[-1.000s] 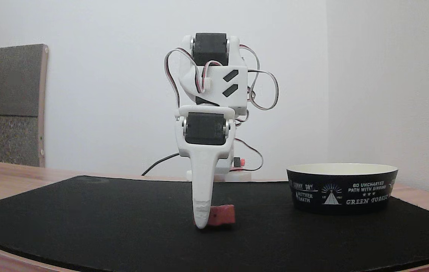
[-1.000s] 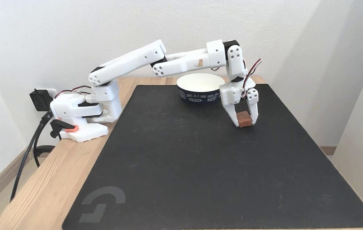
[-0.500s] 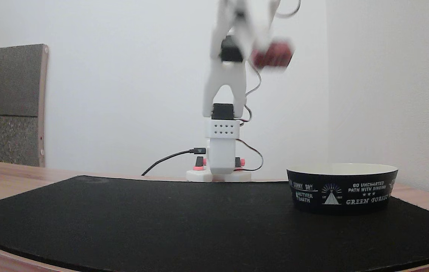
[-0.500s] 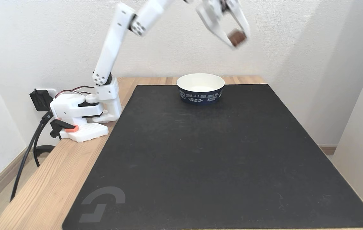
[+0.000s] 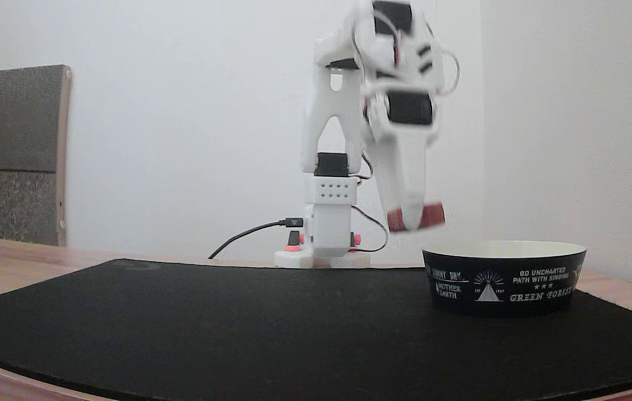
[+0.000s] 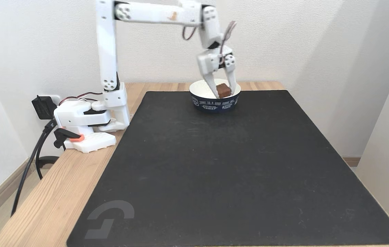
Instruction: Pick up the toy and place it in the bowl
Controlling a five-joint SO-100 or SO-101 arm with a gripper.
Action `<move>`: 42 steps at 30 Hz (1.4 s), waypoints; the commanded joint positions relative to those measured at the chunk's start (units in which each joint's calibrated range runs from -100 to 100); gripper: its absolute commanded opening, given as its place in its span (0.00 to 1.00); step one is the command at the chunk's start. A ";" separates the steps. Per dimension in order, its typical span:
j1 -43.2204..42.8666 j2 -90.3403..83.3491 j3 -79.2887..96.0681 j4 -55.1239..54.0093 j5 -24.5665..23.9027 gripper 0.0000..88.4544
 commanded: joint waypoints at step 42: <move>15.49 -61.39 61.34 -17.87 -0.40 0.07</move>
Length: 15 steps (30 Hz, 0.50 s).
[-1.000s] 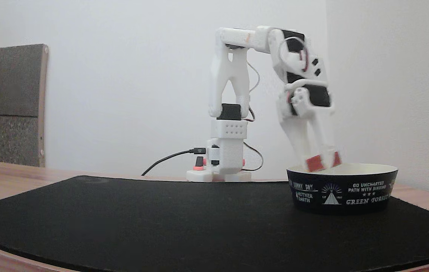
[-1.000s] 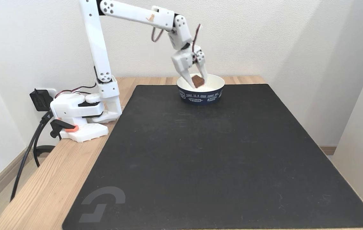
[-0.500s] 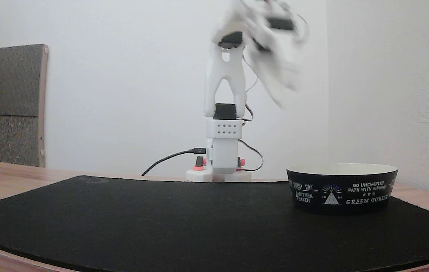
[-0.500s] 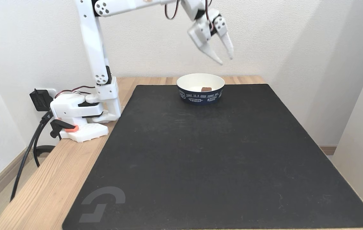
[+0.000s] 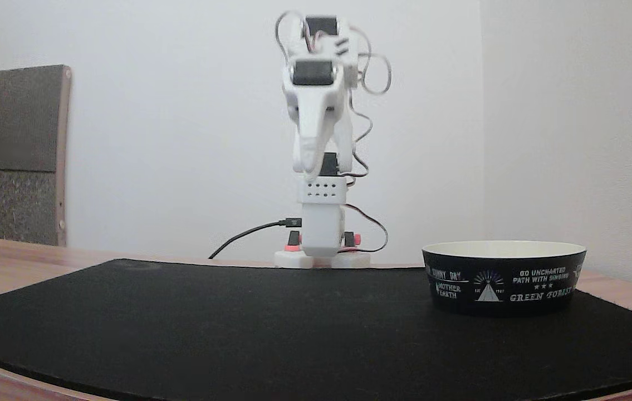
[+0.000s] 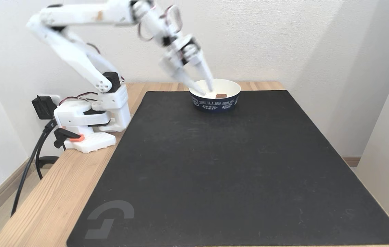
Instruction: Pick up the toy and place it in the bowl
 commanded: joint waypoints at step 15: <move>0.17 -58.20 52.29 1.48 0.11 0.08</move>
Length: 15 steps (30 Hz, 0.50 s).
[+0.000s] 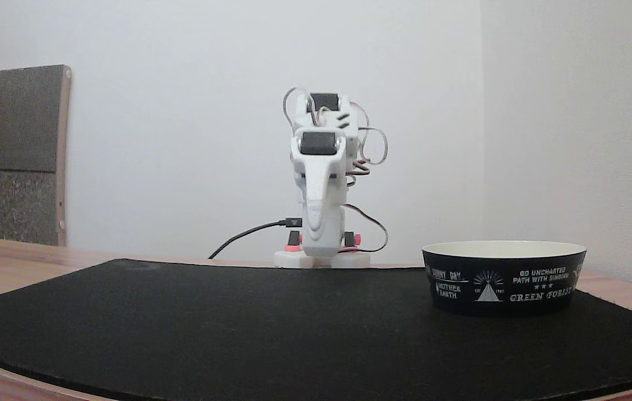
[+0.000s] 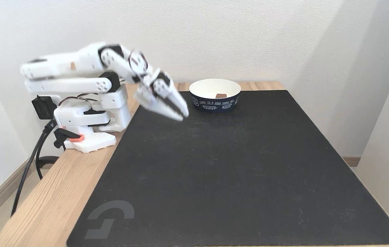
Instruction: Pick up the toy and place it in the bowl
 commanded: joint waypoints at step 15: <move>0.34 -11.49 4.18 4.44 -0.04 0.07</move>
